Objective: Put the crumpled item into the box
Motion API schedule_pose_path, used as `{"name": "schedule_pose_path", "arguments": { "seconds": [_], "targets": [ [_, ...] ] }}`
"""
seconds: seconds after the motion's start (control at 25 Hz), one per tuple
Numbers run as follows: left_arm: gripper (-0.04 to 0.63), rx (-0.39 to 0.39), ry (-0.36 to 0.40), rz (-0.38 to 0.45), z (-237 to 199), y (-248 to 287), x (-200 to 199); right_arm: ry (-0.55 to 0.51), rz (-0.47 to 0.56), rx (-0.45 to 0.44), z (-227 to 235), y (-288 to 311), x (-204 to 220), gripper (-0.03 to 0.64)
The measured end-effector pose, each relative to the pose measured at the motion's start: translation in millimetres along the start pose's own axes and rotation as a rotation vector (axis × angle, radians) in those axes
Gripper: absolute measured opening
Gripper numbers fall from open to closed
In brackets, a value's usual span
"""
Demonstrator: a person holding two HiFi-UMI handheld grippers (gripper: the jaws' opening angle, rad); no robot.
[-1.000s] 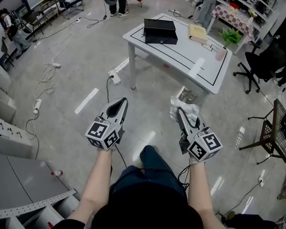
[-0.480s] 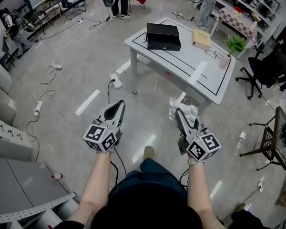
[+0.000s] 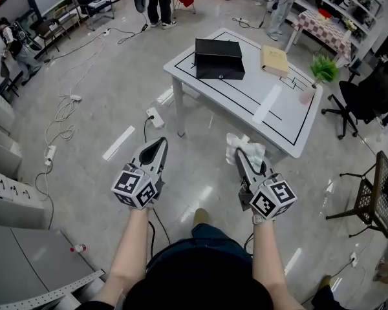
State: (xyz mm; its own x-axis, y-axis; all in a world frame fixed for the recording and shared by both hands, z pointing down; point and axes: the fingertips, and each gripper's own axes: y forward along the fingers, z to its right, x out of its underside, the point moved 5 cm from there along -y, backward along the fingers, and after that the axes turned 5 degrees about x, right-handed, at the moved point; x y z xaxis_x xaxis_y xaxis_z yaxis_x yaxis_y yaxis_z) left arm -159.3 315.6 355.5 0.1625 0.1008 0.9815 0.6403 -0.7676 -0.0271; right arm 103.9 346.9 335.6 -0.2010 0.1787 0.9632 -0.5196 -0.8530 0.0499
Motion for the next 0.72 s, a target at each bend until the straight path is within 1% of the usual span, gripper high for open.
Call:
{"name": "schedule_pose_path", "arguments": {
  "seconds": [0.24, 0.72],
  "targets": [
    [0.011, -0.025, -0.019, 0.0, -22, 31, -2, 0.011, -0.012, -0.015, 27, 32, -9, 0.055],
    [0.011, -0.052, -0.007, -0.025, -48, 97, 2, 0.031, -0.02, -0.049, 85, 86, -17, 0.055]
  ]
}}
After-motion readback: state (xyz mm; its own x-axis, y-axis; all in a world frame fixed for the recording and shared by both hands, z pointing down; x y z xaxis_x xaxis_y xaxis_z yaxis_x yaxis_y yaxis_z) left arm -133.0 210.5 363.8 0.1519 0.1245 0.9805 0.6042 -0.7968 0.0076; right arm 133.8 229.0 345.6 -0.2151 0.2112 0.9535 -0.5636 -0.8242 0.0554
